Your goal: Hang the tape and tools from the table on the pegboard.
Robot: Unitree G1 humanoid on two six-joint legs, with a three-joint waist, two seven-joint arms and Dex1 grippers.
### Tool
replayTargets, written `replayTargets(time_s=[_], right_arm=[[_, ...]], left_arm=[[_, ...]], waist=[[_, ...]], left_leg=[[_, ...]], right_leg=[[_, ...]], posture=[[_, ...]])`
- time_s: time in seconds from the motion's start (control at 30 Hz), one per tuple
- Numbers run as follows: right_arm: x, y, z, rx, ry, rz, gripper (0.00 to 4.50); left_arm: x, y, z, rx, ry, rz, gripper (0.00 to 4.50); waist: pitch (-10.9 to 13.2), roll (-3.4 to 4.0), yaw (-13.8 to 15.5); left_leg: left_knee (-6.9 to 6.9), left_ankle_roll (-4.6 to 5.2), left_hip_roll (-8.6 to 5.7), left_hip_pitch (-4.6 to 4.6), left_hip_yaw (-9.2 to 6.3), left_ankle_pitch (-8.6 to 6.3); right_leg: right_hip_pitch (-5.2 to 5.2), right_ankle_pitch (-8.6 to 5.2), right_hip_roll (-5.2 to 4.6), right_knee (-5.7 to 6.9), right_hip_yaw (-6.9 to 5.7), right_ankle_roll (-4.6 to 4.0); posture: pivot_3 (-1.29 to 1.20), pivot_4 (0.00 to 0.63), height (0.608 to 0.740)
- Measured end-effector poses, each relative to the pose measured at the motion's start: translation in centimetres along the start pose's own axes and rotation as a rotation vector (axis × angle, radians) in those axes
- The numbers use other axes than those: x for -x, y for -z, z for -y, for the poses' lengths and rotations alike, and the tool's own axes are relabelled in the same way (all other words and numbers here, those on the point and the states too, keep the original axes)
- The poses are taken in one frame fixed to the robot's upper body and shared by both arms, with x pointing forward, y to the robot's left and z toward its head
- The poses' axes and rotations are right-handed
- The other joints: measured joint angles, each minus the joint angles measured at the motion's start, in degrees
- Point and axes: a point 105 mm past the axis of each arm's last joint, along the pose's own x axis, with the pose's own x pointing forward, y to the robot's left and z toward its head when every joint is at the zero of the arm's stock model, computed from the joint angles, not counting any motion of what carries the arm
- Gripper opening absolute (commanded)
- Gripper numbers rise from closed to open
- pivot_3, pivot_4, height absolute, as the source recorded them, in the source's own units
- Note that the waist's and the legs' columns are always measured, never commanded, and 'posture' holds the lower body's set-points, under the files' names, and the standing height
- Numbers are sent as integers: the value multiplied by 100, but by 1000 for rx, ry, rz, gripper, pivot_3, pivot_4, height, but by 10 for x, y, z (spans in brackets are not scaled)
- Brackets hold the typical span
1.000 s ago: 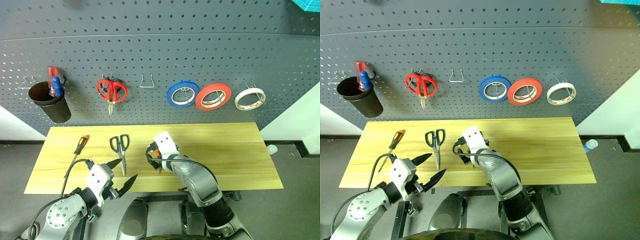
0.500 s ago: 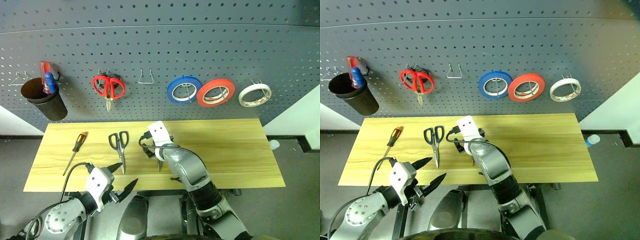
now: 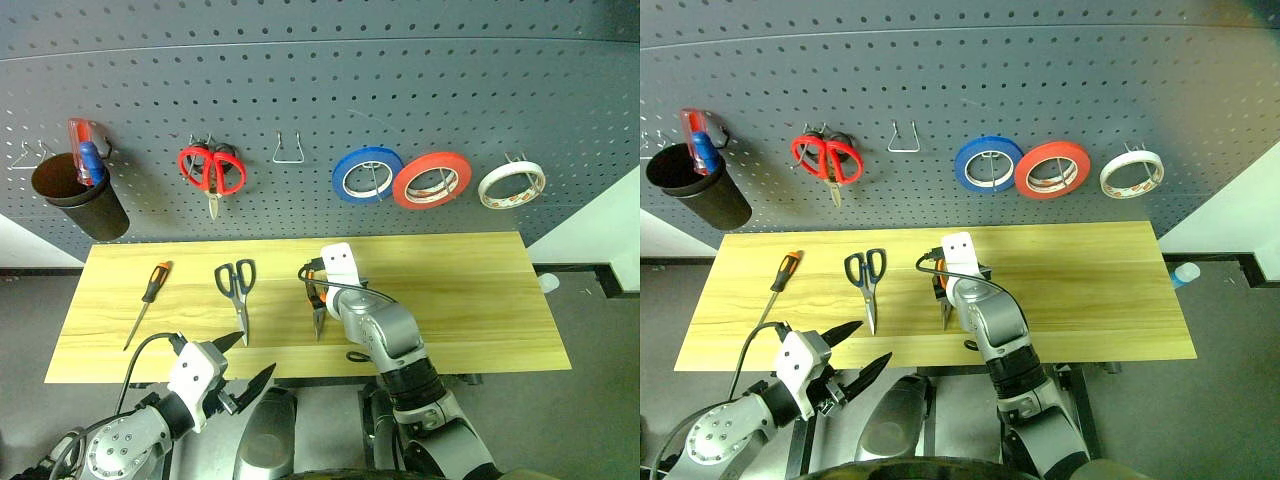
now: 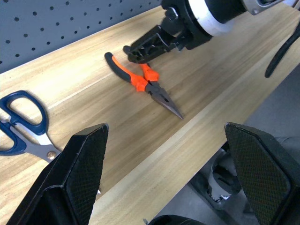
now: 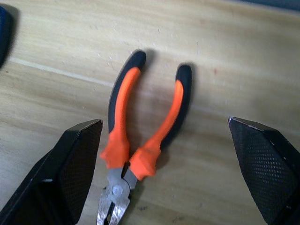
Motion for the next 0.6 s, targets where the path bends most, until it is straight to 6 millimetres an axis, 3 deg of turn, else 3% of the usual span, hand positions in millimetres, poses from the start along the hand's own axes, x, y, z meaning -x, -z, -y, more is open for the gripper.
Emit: replayTargets(time_s=[0.6], right_arm=[[1, 4, -21, -29, -74, -31, 4468]], left_arm=[[5, -4, 7, 8, -8, -5, 4142]], waist=[[182, -8, -12]], left_leg=[[-1, 2, 1, -10, -4, -1]], right_leg=[[-9, -2, 0, -1, -2, 3]], posture=[[491, 305, 720]])
